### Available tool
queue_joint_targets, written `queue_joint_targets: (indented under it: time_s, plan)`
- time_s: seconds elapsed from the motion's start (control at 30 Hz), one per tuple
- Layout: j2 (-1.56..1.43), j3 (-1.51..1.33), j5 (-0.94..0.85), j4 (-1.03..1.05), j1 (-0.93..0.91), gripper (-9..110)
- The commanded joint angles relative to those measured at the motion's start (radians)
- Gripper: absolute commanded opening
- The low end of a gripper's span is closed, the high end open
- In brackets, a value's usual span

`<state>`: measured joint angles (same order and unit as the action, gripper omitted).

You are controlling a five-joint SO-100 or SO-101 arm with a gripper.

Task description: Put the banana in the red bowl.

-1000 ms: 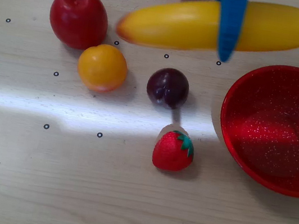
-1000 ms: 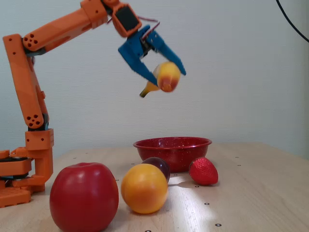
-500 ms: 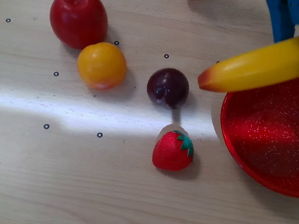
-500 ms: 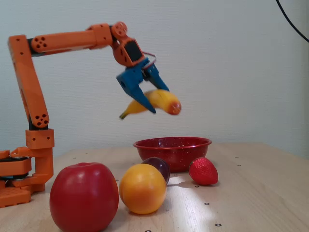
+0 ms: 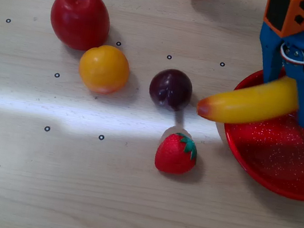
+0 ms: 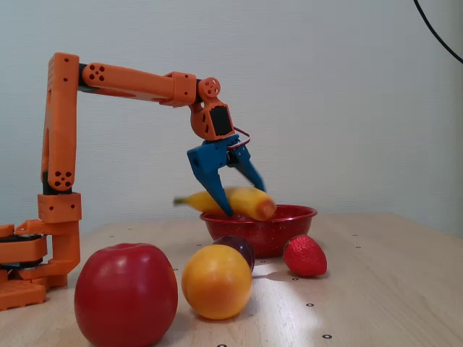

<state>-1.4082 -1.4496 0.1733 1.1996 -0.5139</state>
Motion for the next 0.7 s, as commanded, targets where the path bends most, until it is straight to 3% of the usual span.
queue_joint_targets:
  time_s: [0.0, 0.13, 0.33, 0.67]
  plan:
    - [-0.034, 0.094, -0.002, -0.034, -0.023, 39]
    - [-0.044, 0.118, -0.038, -0.031, -0.015, 42]
    - [-0.118, 0.210, -0.075, 0.028, 0.012, 23]
    - [-0.207, 0.351, -0.112, 0.239, 0.094, 1]
